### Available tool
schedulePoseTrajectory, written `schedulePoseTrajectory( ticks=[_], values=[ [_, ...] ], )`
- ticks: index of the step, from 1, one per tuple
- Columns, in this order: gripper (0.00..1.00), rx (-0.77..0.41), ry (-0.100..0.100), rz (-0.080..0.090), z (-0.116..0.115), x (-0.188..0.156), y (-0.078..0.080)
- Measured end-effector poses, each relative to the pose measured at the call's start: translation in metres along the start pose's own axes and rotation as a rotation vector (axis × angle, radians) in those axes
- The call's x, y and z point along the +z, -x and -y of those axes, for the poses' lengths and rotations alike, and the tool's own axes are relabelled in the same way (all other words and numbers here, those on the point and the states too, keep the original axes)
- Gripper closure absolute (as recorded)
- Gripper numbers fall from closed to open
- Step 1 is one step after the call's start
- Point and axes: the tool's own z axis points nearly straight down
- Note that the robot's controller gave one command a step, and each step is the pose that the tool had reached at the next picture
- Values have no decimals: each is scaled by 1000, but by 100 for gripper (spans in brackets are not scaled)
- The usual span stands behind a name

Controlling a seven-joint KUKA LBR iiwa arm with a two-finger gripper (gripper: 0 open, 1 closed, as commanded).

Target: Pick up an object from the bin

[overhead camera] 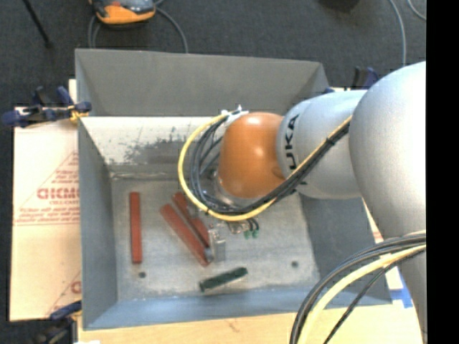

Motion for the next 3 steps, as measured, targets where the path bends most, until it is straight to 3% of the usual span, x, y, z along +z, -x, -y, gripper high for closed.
schedulePoseTrajectory(
  ticks=[1,2,3],
  values=[
    [100,153,-4,-8,-2,2,-21],
    [100,154,-4,-8,-1,2,-20],
    [100,138,-5,-14,-9,-40,-16]
  ],
)
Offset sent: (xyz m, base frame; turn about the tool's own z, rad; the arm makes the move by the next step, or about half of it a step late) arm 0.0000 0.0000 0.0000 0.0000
